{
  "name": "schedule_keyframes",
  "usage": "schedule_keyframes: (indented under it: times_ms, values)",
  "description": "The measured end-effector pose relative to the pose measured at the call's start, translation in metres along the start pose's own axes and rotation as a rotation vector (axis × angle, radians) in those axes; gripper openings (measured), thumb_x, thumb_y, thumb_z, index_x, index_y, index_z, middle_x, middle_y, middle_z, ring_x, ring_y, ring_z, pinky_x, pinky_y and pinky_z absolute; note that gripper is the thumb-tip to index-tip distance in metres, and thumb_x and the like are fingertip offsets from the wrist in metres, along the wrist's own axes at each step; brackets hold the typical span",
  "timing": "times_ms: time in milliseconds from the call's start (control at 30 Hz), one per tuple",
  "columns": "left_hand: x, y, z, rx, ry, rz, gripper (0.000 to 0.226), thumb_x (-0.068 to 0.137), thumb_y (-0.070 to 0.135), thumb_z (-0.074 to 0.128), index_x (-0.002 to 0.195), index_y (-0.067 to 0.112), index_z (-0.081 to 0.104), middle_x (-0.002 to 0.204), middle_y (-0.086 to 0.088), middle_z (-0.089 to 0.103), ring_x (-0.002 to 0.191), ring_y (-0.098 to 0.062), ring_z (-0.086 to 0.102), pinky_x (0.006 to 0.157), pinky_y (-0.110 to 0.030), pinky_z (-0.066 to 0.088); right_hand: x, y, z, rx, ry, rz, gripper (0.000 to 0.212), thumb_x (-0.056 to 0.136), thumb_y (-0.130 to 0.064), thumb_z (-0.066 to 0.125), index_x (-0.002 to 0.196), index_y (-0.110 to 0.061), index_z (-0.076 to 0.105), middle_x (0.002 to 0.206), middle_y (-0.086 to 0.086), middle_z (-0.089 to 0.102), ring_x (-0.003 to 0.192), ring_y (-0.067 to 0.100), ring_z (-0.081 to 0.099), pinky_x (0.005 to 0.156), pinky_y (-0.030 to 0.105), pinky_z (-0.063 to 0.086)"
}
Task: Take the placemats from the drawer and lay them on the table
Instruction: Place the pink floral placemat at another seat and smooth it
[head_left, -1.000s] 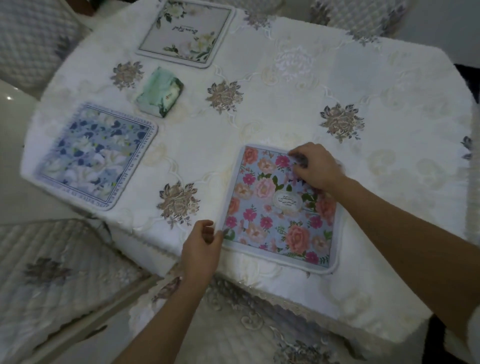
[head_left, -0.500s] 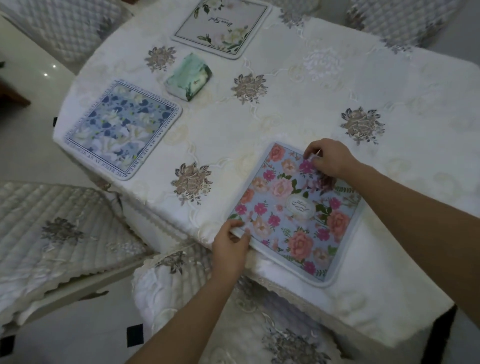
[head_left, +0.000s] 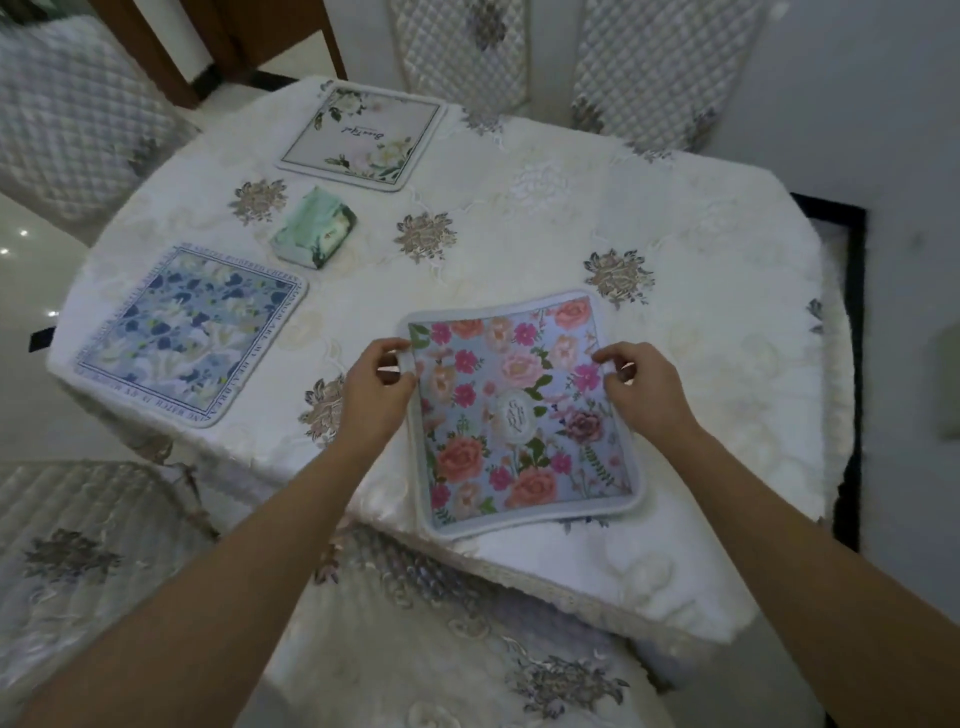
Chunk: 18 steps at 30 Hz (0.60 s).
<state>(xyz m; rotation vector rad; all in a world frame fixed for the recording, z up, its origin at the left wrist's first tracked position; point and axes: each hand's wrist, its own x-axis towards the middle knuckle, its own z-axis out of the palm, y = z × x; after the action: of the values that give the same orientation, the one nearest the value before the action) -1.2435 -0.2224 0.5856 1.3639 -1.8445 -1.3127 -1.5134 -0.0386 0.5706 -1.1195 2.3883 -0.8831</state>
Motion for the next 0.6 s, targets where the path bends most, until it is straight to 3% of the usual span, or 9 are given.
schedule_keyframes:
  times_ms: [133, 267, 333, 433, 500, 600]
  values:
    - [0.044, 0.010, -0.004, 0.039, -0.071, 0.086, 0.030, 0.093, 0.008, 0.062, 0.120, 0.021, 0.063, 0.107, -0.006, 0.066, 0.088, -0.022, 0.069, 0.069, -0.038, 0.061, -0.023, -0.007, 0.013, 0.064, 0.096, 0.127, 0.028, 0.089, -0.004, 0.060, 0.111, -0.019, 0.071, 0.101, 0.011, 0.061, 0.076, 0.021, 0.061, 0.068, 0.029, 0.048]
    - [0.071, -0.008, 0.010, 0.151, -0.188, 0.139, 0.027, 0.095, 0.018, 0.064, 0.121, 0.021, 0.062, 0.101, 0.003, 0.066, 0.082, -0.001, 0.064, 0.056, -0.010, 0.049, -0.038, -0.006, 0.043, 0.052, 0.159, 0.287, 0.027, 0.093, -0.007, 0.059, 0.116, -0.018, 0.069, 0.105, 0.008, 0.056, 0.081, 0.020, 0.060, 0.073, 0.033, 0.053]
    - [0.074, -0.029, 0.014, 0.181, -0.261, 0.125, 0.030, 0.094, 0.017, 0.064, 0.124, 0.019, 0.060, 0.104, 0.005, 0.064, 0.085, -0.004, 0.064, 0.053, -0.007, 0.047, -0.046, 0.000, 0.060, 0.031, 0.152, 0.327, 0.030, 0.093, -0.008, 0.060, 0.120, -0.018, 0.066, 0.108, 0.004, 0.052, 0.082, 0.017, 0.058, 0.074, 0.030, 0.051]
    - [0.073, -0.059, 0.010, 0.290, -0.342, 0.170, 0.040, 0.090, 0.016, 0.068, 0.129, 0.019, 0.057, 0.122, 0.003, 0.053, 0.099, -0.015, 0.060, 0.068, -0.015, 0.052, -0.063, 0.007, 0.078, 0.007, 0.155, 0.322, 0.037, 0.091, -0.012, 0.062, 0.128, -0.018, 0.062, 0.118, -0.001, 0.047, 0.092, 0.014, 0.057, 0.076, 0.019, 0.043]
    - [0.069, -0.076, 0.004, 0.381, -0.392, 0.233, 0.044, 0.090, 0.022, 0.070, 0.131, 0.016, 0.056, 0.135, -0.002, 0.047, 0.108, -0.017, 0.058, 0.085, -0.033, 0.056, -0.075, 0.011, 0.087, -0.035, 0.152, 0.321, 0.040, 0.091, -0.015, 0.064, 0.131, -0.016, 0.060, 0.129, 0.003, 0.047, 0.109, 0.017, 0.055, 0.086, 0.024, 0.045]
    - [0.055, -0.090, -0.007, 0.481, -0.438, 0.321, 0.044, 0.091, 0.028, 0.070, 0.132, 0.014, 0.059, 0.142, -0.004, 0.049, 0.119, -0.021, 0.056, 0.097, -0.046, 0.053, -0.093, 0.012, 0.096, -0.098, 0.133, 0.325, 0.044, 0.090, -0.019, 0.068, 0.133, -0.010, 0.060, 0.137, 0.009, 0.048, 0.124, 0.024, 0.048, 0.100, 0.034, 0.043]
